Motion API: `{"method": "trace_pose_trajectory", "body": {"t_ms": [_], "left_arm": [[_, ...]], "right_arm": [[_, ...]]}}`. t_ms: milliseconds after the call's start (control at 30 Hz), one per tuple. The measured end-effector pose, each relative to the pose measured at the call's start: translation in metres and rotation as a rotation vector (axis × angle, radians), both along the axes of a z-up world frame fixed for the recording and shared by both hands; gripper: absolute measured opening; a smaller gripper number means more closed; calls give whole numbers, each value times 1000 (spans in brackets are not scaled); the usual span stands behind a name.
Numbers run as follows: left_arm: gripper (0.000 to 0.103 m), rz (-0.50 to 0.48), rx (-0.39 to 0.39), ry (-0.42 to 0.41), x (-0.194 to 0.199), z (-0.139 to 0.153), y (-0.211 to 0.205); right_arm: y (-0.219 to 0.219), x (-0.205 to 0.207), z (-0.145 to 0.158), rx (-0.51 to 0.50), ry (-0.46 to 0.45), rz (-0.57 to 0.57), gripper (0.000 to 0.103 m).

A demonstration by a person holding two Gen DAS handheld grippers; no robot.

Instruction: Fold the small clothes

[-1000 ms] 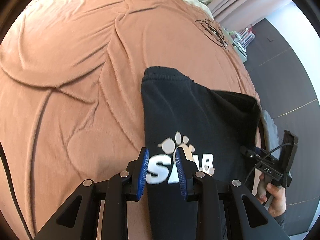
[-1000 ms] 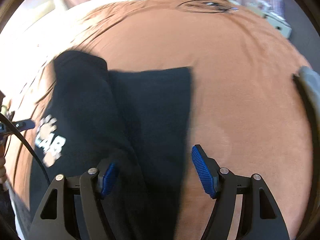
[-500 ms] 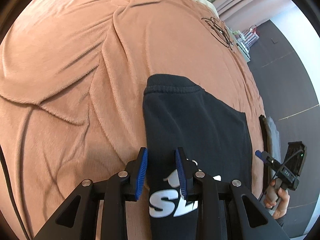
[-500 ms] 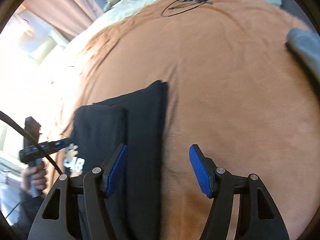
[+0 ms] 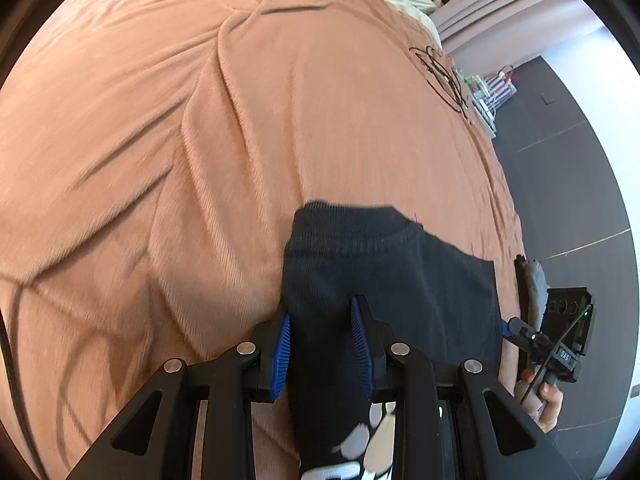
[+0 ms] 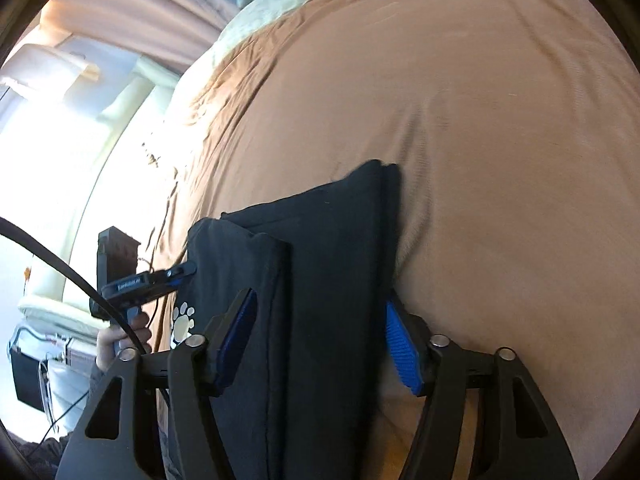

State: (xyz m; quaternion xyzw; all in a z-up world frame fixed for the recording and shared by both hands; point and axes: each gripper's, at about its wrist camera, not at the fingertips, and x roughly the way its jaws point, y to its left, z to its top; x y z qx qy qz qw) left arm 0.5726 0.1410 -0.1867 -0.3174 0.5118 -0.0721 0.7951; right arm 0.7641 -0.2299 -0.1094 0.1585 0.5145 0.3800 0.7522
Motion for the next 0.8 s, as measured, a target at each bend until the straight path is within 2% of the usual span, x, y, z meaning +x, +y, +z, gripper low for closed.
{"method": "trace_pose_trajectory", "body": {"t_ms": [100, 167, 200, 267, 367, 567, 800], "left_arm": [[29, 2, -3, -3, 10, -4, 0], [27, 8, -3, 0, 14, -4, -1], [24, 6, 8, 2, 15, -4, -2], [19, 3, 34, 7, 17, -1, -5], [9, 10, 40, 2, 14, 8, -5], [7, -15, 82, -64, -1, 45, -11], [6, -42, 79, -167, -28, 102, -19]], "right_arm": [[7, 10, -6, 10, 9, 24, 57], [16, 16, -11, 2, 15, 41, 47], [21, 16, -11, -10, 11, 46, 46], [27, 16, -7, -53, -9, 53, 31], [29, 11, 2, -122, -40, 31, 15], [25, -22, 42, -174, -181, 25, 11], [28, -68, 83, -200, -294, -14, 10]]}}
